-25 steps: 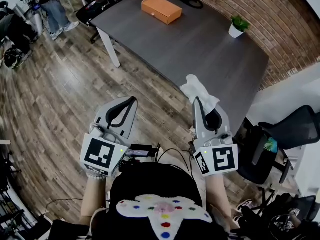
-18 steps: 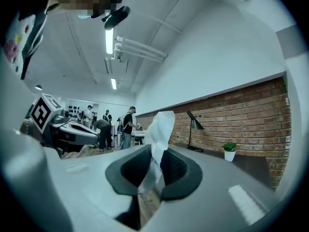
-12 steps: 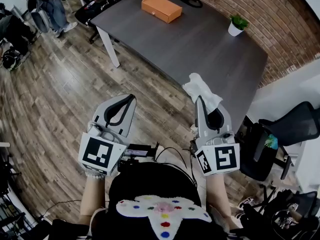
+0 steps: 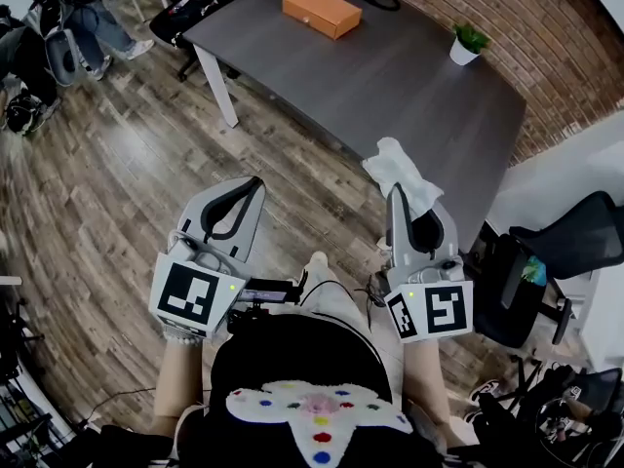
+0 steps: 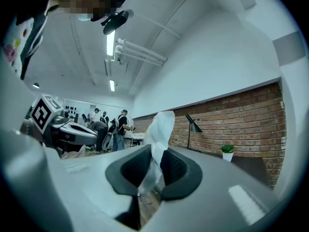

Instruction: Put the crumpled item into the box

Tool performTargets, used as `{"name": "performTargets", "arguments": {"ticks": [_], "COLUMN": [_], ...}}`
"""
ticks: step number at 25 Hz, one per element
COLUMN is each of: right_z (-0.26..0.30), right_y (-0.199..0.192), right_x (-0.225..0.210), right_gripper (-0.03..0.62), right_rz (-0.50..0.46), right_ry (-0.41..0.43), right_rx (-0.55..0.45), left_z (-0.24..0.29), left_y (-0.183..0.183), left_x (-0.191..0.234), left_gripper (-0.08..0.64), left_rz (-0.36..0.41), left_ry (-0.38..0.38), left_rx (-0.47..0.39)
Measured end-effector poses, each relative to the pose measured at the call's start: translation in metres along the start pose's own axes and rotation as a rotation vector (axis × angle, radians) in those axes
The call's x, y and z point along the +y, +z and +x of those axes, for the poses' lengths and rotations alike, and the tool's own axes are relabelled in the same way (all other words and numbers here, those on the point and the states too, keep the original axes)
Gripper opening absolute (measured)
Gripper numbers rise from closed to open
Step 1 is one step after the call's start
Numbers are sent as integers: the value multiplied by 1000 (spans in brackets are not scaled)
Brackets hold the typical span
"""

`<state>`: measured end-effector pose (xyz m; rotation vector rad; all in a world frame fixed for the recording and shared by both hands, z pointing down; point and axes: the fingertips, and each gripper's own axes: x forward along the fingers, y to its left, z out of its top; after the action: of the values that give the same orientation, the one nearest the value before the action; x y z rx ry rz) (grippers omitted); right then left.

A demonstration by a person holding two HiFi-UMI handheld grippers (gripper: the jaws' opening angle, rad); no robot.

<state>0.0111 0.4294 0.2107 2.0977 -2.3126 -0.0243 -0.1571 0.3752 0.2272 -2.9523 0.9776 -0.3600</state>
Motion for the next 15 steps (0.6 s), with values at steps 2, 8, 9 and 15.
{"name": "performTargets", "arguments": {"ticks": [2,8,9,15], "right_z": [2,19,24,63], "right_y": [1,-1,-1,-4], "right_x": [0,-8,-9,-24], "right_gripper": [51,51,51,51], "right_rz": [-4,-15,-17,-19], "right_ry": [-1,9,12,40], "right_rx": [-1,1,1,-4], "left_z": [2,19,22,49], "left_y": [0,-2,-1,0], "left_x": [3,10,13,36], "left_gripper": [12,12,12,12], "left_rz": [-3,5,5,-13], "left_ry": [1,1,3,35], "left_rx": [-1,-3,-6,-2]}}
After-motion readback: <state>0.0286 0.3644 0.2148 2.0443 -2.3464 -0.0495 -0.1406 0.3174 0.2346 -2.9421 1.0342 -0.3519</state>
